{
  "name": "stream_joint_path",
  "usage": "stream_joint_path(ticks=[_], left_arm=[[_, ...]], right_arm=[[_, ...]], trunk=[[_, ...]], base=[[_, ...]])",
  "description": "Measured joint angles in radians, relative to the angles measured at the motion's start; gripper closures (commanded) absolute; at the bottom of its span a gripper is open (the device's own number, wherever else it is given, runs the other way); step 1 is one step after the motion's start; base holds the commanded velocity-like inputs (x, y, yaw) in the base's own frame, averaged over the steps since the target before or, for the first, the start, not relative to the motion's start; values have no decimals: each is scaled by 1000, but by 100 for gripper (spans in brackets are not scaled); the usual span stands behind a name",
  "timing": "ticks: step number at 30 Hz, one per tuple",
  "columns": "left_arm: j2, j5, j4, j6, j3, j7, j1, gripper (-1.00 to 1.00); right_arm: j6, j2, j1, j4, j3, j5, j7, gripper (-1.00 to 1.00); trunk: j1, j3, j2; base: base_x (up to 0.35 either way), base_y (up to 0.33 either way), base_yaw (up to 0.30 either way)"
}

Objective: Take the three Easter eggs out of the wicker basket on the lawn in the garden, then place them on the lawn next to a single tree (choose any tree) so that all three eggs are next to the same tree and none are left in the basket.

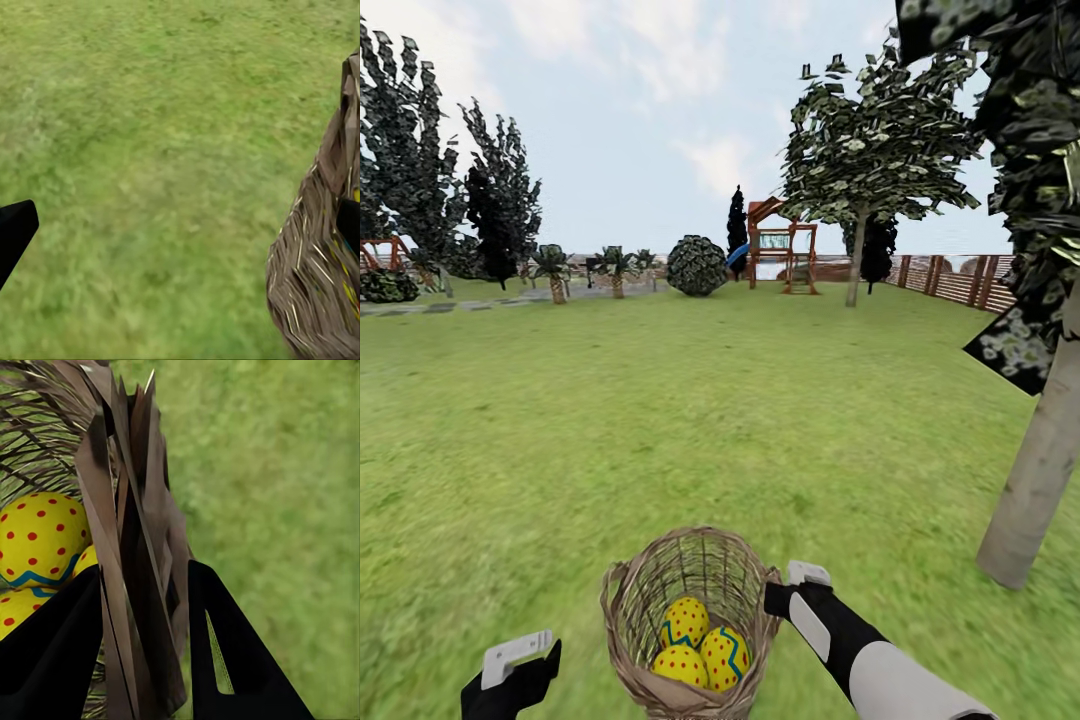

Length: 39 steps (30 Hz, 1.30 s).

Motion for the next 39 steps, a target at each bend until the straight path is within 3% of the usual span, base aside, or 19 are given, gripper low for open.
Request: stream_joint_path(ticks=[17,29,39], left_arm=[[0,6,19,2,0,0,0,-100],[0,8,23,0,1,0,0,-100],[0,8,25,0,1,-1,0,-100]], right_arm=[[0,0,0,0,0,0,1,100],[-1,0,0,1,0,0,1,100],[-1,0,0,1,0,-1,1,100]], trunk=[[0,5,0],[0,6,0],[1,6,0]], base=[[319,-6,-185],[317,0,-18],[34,0,0]])
